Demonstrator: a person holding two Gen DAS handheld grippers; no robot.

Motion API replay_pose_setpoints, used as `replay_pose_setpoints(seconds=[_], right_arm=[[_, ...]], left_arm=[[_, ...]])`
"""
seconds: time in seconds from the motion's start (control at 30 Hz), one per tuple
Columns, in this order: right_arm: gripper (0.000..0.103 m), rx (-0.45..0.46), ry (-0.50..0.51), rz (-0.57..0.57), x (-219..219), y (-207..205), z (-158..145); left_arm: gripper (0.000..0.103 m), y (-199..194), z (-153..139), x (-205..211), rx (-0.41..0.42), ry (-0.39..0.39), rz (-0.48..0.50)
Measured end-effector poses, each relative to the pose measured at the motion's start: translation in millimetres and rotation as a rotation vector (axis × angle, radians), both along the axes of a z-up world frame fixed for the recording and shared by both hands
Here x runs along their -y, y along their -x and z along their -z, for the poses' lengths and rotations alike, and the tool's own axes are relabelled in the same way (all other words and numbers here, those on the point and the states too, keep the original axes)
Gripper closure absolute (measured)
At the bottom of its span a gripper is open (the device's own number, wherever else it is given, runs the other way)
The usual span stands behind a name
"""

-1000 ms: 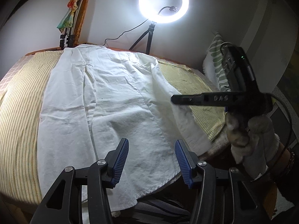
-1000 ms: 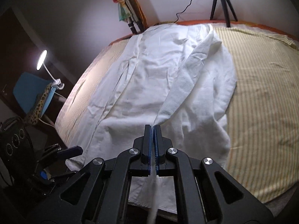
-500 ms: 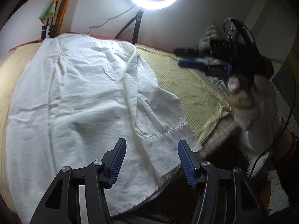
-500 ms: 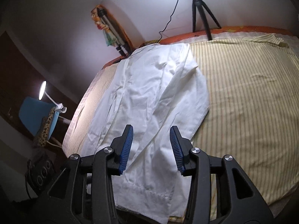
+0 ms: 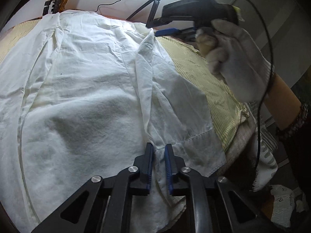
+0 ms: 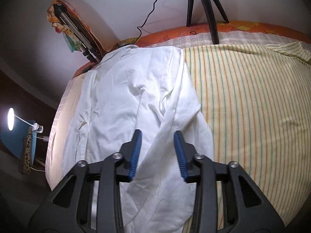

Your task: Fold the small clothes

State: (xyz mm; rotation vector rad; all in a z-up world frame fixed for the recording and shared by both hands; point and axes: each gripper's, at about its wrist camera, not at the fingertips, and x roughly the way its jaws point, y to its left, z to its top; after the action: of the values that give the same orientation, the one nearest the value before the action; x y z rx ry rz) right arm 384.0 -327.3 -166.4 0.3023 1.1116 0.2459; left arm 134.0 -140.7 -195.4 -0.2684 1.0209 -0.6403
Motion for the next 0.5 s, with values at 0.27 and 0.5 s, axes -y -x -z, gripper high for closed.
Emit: replay_pose_setpoints(seconds=[0.27, 0.5], right_arm=[[0.099, 0.008, 0.074, -0.067, -26.2, -28.1, 5.9], [0.099, 0.0, 0.173, -0.185, -67.4, -38.3, 31.6]], left_arm=[[0.103, 10.0, -8.4, -7.8, -0.009, 0.073, -0.018], [0.101, 17.0, -5.8, -10.4, -0.013, 0.022, -0.037]])
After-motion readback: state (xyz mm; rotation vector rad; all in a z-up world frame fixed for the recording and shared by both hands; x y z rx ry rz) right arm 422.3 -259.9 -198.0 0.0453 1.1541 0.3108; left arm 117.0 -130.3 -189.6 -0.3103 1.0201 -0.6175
